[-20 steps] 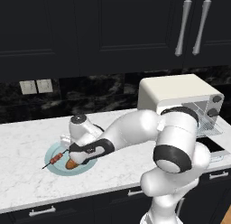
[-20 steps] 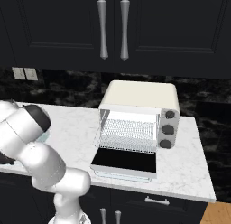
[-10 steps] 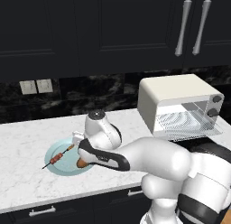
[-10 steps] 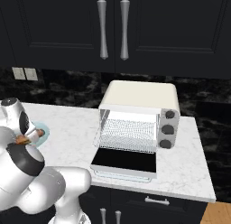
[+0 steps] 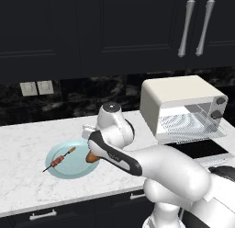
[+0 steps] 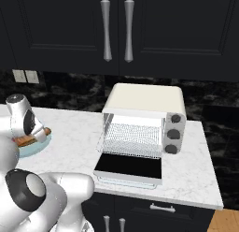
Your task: Pick up the kebab skewer and baguette bread, and place them inside the toaster oven. Close the toaster oven door and start by setting the timer.
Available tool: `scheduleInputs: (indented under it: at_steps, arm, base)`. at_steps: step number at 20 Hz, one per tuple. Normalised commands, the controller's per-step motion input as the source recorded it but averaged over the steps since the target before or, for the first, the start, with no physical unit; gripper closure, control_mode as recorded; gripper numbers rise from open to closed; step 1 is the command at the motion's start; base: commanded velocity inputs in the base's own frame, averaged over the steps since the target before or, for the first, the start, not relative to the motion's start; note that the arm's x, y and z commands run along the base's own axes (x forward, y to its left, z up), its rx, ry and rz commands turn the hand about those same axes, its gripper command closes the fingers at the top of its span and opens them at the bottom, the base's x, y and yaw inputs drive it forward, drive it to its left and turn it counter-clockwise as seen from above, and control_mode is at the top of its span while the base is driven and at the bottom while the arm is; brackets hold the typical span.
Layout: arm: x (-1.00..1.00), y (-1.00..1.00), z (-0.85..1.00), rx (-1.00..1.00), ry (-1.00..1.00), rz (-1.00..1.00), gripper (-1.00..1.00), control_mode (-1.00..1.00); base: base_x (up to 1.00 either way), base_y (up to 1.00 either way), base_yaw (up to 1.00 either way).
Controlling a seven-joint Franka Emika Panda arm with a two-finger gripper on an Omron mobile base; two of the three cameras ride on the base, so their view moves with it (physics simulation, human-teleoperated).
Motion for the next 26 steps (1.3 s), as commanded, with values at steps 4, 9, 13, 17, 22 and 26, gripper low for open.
scheduleInputs:
  at_steps: [4,9,13,17,22,26]
  arm:
    - [0.0,-0.29,0.4,0.0,0.0,0.0,1.0,-1.0]
    - [-0.14,-0.11,0.38,0.0,0.0,0.03,1.0,-1.0]
    - [-0.54,0.0,0.23,0.0,0.0,0.12,1.0,-1.0]
    - [-0.74,-0.01,0.15,0.0,0.0,0.14,1.0,-1.0]
    - [-0.62,-0.06,0.18,0.0,0.0,0.1,1.0,-1.0]
    - [-0.4,-0.14,0.26,0.0,0.0,0.08,1.0,-1.0]
  base:
    - [0.0,0.0,0.0]
    - [0.0,0.0,0.0]
    - [0.0,0.0,0.0]
    - [0.0,0.0,0.0]
    - [0.0,0.0,0.0]
    - [0.0,0.0,0.0]
